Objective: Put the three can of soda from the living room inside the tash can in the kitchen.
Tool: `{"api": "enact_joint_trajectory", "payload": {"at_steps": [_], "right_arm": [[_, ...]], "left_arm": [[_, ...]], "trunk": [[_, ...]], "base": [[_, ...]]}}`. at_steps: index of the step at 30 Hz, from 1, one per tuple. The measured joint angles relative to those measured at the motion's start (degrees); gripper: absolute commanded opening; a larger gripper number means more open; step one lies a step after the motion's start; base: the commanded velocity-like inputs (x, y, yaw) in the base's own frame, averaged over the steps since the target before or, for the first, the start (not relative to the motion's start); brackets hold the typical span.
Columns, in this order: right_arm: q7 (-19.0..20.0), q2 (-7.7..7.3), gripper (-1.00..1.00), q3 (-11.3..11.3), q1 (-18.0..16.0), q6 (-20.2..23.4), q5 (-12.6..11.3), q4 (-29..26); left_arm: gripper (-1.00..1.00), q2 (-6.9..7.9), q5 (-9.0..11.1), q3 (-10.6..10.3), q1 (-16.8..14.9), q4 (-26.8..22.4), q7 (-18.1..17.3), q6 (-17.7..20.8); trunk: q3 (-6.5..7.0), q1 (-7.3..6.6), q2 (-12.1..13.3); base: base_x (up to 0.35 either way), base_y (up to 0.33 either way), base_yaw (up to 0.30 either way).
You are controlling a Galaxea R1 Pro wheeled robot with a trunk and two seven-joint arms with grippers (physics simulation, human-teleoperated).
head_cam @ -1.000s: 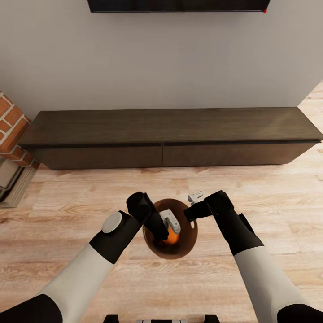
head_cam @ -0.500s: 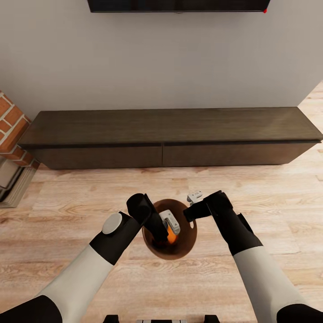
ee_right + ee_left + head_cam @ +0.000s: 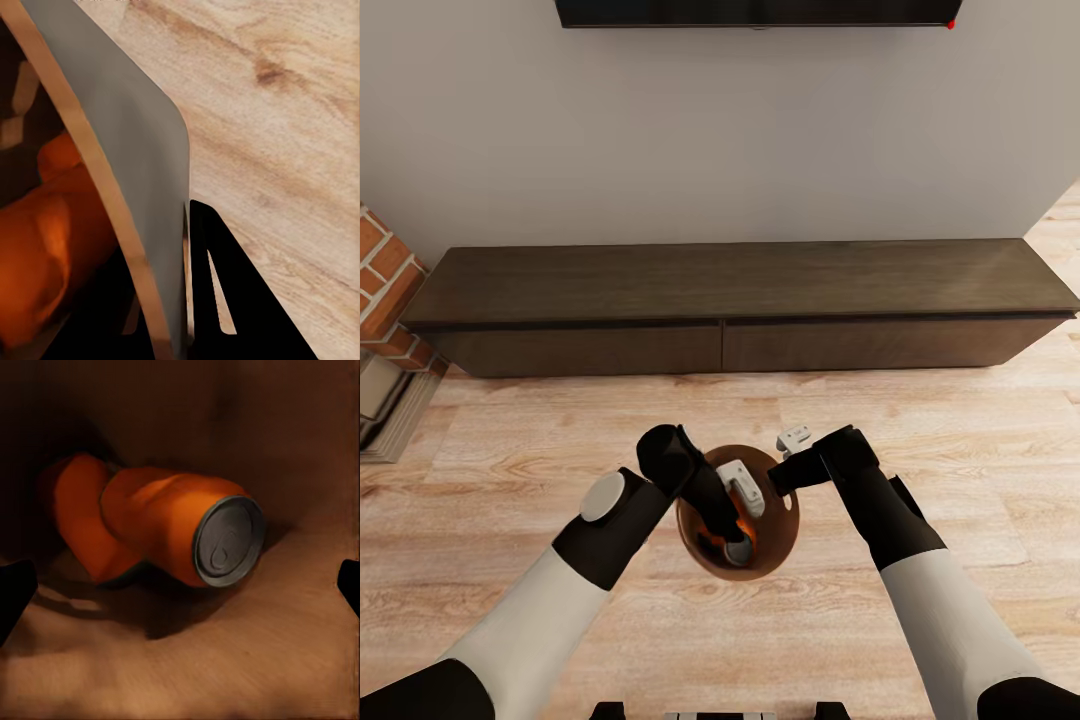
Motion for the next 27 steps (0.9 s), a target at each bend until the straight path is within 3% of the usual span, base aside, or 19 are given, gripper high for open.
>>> {"api": "enact_joint_trajectory", "payload": {"at_steps": [5, 10, 13, 15, 17, 18, 21, 23, 24, 25, 26, 27], "right_arm": [[-0.01, -0.02, -1.00, -0.06, 0.08, -0.03, 0.05, 0.02], [-0.01, -0.02, -1.00, -0.07, 0.08, -0.04, 0.05, 0.03], [0.00, -0.02, -1.00, -0.09, 0.09, -0.04, 0.06, 0.08], [-0.01, -0.02, -1.00, -0.09, 0.09, -0.03, 0.02, 0.17], [-0.01, -0.02, -1.00, -0.10, 0.09, -0.04, -0.02, 0.19], [-0.01, -0.02, -1.00, -0.10, 0.09, -0.04, -0.02, 0.20], [-0.01, -0.07, -1.00, -0.18, 0.09, -0.02, -0.07, 0.21], [-0.01, -0.09, -1.00, -0.19, 0.09, -0.06, 0.01, 0.21], [-0.01, -0.06, -1.00, -0.19, 0.09, -0.08, 0.07, 0.21], [-0.02, -0.05, -1.00, -0.19, 0.09, -0.07, 0.03, 0.21], [-0.01, -0.05, -1.00, -0.20, 0.09, -0.04, -0.02, 0.19], [0.00, -0.07, -1.00, -0.24, 0.09, -0.03, -0.11, 0.16]], "left_arm": [[1.00, 0.29, -0.18, 0.19, -0.01, -7.40, -5.95, 0.00], [1.00, 0.42, -0.21, 0.39, 0.03, -10.54, -10.98, 0.00], [1.00, 1.33, -0.15, 0.55, 0.04, -12.22, -11.36, 0.00], [1.00, 3.44, 1.41, 0.68, 0.05, -13.33, -11.36, 0.00], [1.00, 5.35, 4.67, 1.13, 0.05, -13.76, -11.36, 0.00], [1.00, 6.96, 7.37, 2.30, 0.05, -13.92, -11.36, 0.00], [1.00, 13.26, 14.46, 9.02, 0.04, -14.39, -11.35, 0.00], [1.00, 15.68, 17.28, 11.65, 0.04, -14.61, -11.36, 0.00], [1.00, 17.89, 20.61, 13.92, 0.04, -14.75, -11.36, 0.00], [1.00, 19.09, 22.74, 15.21, 0.04, -14.80, -11.36, 0.00], [1.00, 21.94, 30.01, 18.84, 0.02, -14.79, -11.35, 0.00], [1.00, 22.92, 32.68, 20.77, 0.01, -14.73, -11.36, 0.00]], "trunk": [[0.00, 0.00, 0.00], [0.00, 0.00, 0.00], [0.00, 0.00, 0.00], [0.00, 0.00, 0.00], [0.00, 0.00, 0.00], [0.00, 0.00, 0.00], [0.00, 0.00, 0.00], [0.00, 0.00, 0.00], [0.00, 0.00, 0.00], [0.00, 0.00, 0.00], [0.00, 0.00, 0.00], [0.00, 0.00, 0.00]], "base": [[0.000, 0.000, 0.000], [0.000, 0.000, 0.000], [0.000, 0.000, 0.000], [0.000, 0.000, 0.000], [0.000, 0.000, 0.000], [0.000, 0.000, 0.000], [0.000, 0.000, 0.000], [0.000, 0.000, 0.000], [0.000, 0.000, 0.000], [0.000, 0.000, 0.000], [0.000, 0.000, 0.000], [0.000, 0.000, 0.000]]}}
